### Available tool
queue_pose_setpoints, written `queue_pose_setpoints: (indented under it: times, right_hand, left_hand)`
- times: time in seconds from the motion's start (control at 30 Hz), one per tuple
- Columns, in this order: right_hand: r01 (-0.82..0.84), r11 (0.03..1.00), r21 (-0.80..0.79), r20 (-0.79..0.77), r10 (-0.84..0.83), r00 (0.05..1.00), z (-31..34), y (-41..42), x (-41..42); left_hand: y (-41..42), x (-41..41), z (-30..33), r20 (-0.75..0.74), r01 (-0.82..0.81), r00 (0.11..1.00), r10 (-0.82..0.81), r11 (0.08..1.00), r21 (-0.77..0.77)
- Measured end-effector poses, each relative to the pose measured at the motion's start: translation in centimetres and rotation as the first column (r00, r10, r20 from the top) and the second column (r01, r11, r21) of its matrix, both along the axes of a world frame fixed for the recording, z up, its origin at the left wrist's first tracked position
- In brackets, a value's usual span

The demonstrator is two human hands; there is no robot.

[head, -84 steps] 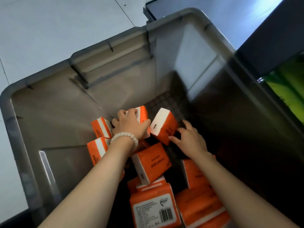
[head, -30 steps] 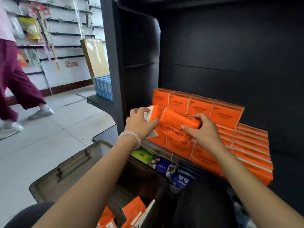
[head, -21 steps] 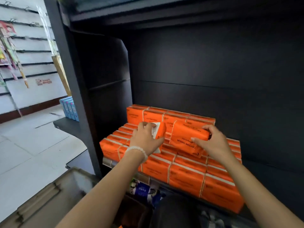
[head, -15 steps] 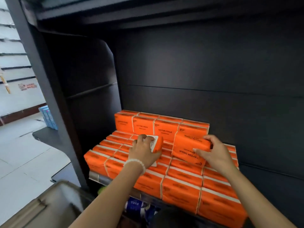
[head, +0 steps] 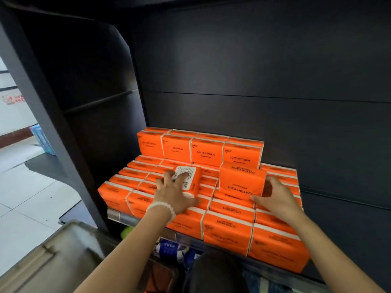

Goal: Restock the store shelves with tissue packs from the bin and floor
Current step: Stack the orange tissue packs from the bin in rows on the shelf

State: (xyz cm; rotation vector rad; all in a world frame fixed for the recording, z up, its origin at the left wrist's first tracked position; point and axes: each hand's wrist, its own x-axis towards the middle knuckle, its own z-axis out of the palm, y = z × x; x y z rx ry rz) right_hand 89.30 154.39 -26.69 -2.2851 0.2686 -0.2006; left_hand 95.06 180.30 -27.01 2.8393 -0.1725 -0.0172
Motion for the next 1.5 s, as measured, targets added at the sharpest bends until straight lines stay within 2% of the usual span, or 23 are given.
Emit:
queue_pose_setpoints:
  times: [0.13,0.3,0.37,0.43,0.67,0.8,0.93,1.0,1.1,1.17,1.5]
  right_hand:
    - [0.022,0.998,0.052,0.024,-0.023,0.999,0.0,-0.6,0.1]
    - [0.064,0.975,0.212,0.143,-0.096,0.985,0.7,-0.9,0.2]
    - [0.078,0.966,0.245,0.192,-0.127,0.973,1.3,-0.8,0.2]
    - [0.078,0.967,0.244,0.235,-0.137,0.962,1.9,-0.7,0.0]
    - [0.063,0.965,0.253,0.301,-0.141,0.943,2.9,-0.4,-0.1]
    - [0.067,0.97,0.233,0.324,-0.143,0.935,3.2,-0.1,0.2]
    - [0.084,0.974,0.212,0.344,-0.155,0.926,3.3,-0.1,0.8]
    - [0.082,0.977,0.198,0.346,-0.148,0.926,3.4,-0.2,1.2]
    - [0.067,0.978,0.198,0.303,-0.126,0.945,3.2,-0.3,1.3]
    - [0.057,0.979,0.195,0.244,-0.104,0.964,2.8,-0.2,1.3]
    - [0.074,0.978,0.197,0.088,-0.093,0.992,0.4,-1.3,0.0]
  left_hand:
    - [0.1,0.0,1.2,0.131,-0.03,0.99,0.046,0.992,-0.125]
    - [0.2,0.1,4.3,0.374,-0.054,0.925,0.075,0.996,-0.066]
    - [-0.2,0.0,5.4,0.435,-0.051,0.899,0.054,0.999,-0.018]
    - [-0.4,-0.1,6.1,0.464,-0.029,0.885,0.045,0.999,-0.043]
    - [-1.8,0.1,5.7,0.43,0.037,0.902,0.025,0.99,-0.136]
    - [-3.0,0.7,4.8,0.398,0.095,0.915,-0.057,0.993,-0.075]
    - [-3.7,1.7,4.7,0.392,0.232,0.881,-0.263,0.965,0.124]
    - [-3.8,2.4,4.8,0.339,0.286,0.885,-0.319,0.947,0.145]
    - [-3.6,3.4,4.5,0.251,0.307,0.913,-0.32,0.947,0.09]
    - [-3.3,3.8,4.1,0.231,0.318,0.914,-0.334,0.942,0.107]
    - [-3.4,4.5,3.0,0.291,0.363,0.879,-0.377,0.926,0.102]
